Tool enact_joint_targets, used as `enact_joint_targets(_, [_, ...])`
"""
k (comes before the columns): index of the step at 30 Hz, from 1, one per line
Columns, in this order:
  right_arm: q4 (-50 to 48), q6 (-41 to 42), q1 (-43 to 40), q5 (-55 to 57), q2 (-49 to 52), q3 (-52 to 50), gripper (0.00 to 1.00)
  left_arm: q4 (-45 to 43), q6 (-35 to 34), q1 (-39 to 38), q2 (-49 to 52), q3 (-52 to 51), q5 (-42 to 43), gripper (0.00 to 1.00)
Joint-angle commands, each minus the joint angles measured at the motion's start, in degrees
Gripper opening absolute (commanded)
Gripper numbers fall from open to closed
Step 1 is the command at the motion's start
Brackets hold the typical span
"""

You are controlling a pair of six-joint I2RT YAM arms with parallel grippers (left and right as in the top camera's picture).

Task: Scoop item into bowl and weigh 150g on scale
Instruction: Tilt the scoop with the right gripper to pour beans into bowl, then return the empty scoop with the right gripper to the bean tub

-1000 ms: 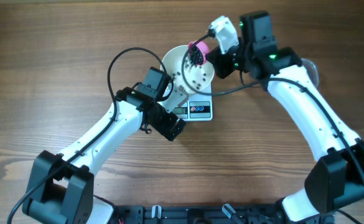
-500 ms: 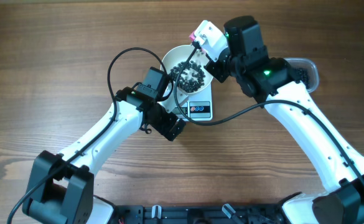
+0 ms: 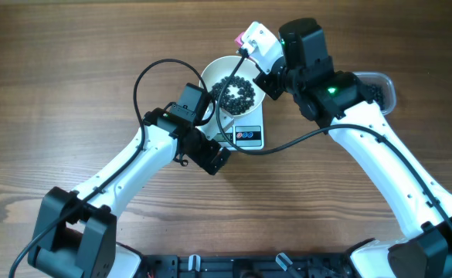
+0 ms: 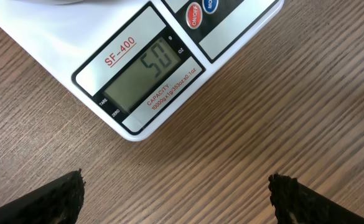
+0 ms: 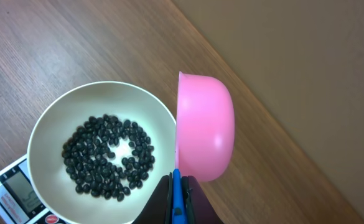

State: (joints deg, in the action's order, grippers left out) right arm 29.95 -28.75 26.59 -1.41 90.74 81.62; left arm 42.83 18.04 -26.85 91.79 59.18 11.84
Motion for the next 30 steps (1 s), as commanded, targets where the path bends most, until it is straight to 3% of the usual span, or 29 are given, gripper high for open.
enact_joint_targets(1, [-0.4, 0.4, 0.0, 0.1, -1.3, 0.7, 0.04, 0.0, -0.3, 0.0, -0.7, -0.4, 0.5, 1.00])
enact_joint_targets(5, [-1.4, 9.2, -2.9, 0.0, -1.3, 0.7, 0.04, 0.0, -0.3, 0.0, -0.7, -0.4, 0.5, 1.00])
enact_joint_targets(10, [5.1, 15.9, -13.1, -2.3, -1.3, 0.6, 0.04, 0.0, -0.3, 0.0, -0.7, -0.4, 0.5, 1.00])
enact_joint_targets(13, [10.3, 15.5, -21.6, -7.7, -1.3, 0.6, 0.04, 0.0, -0.3, 0.0, -0.7, -0.4, 0.5, 1.00])
enact_joint_targets(21, [18.9, 9.3, -40.7, -7.6, -0.1, -1.4, 0.04, 0.0, -0.3, 0.0, -0.7, -0.4, 0.5, 1.00])
enact_joint_targets(30, [16.2, 8.6, -41.8, -7.7, 9.2, -6.1, 0.04, 0.0, -0.3, 0.0, -0.7, -0.4, 0.5, 1.00])
